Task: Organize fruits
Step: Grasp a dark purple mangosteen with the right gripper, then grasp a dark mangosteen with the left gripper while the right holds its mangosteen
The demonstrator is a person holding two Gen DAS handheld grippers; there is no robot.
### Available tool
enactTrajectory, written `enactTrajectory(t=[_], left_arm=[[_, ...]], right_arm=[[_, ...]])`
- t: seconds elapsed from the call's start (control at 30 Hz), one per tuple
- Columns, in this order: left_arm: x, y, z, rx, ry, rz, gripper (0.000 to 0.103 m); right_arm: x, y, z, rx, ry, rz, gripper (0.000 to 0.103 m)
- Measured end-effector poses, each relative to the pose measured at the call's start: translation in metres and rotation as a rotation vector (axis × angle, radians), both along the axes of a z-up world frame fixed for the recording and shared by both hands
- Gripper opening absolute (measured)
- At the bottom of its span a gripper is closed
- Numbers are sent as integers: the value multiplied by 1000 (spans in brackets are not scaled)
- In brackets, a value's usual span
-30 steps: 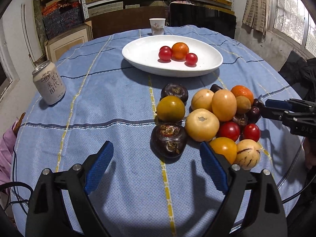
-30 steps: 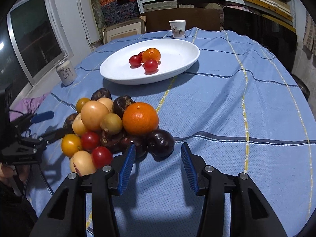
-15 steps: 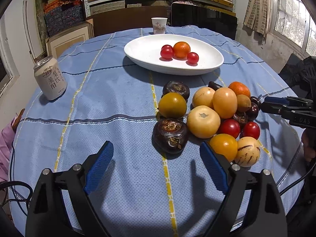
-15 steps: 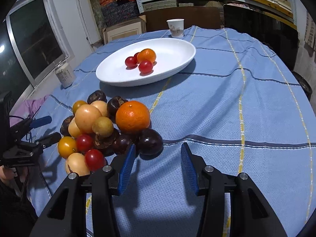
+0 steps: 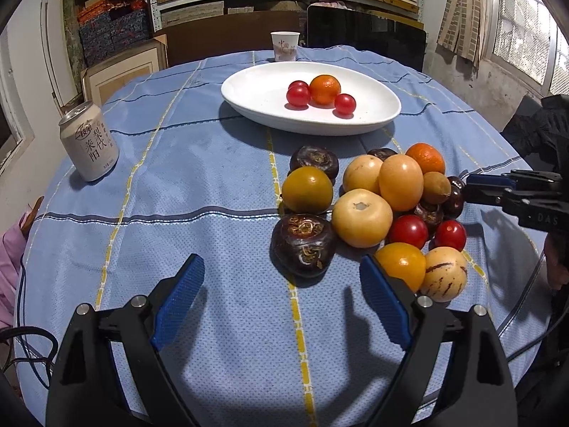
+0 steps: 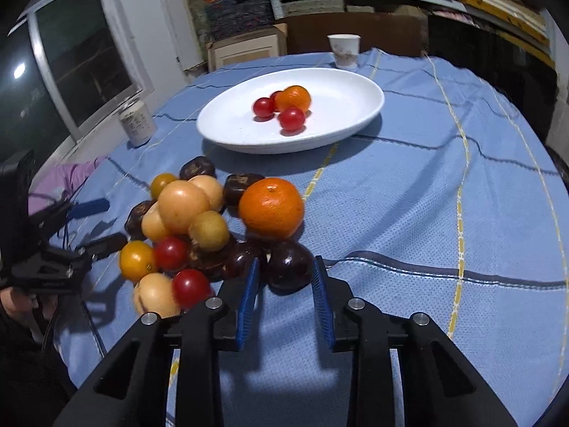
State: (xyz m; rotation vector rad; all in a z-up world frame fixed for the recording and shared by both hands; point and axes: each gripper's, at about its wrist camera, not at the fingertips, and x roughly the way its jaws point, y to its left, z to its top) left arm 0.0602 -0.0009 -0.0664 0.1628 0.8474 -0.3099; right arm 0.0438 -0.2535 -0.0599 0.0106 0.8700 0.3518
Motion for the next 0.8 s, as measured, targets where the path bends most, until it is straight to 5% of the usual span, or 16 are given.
enactTrajectory(t=[0.23, 0.53, 0.8], left_arm=[[0, 1, 0, 0, 3, 4, 87], [2, 2, -3, -3, 9, 5, 87], [2, 3, -3, -8, 12, 12, 87]], right_arm=[[5, 1, -2, -107, 11, 24, 33], [11, 15, 2, -114, -11, 87, 36], [24, 13, -2, -148, 35, 30, 39]])
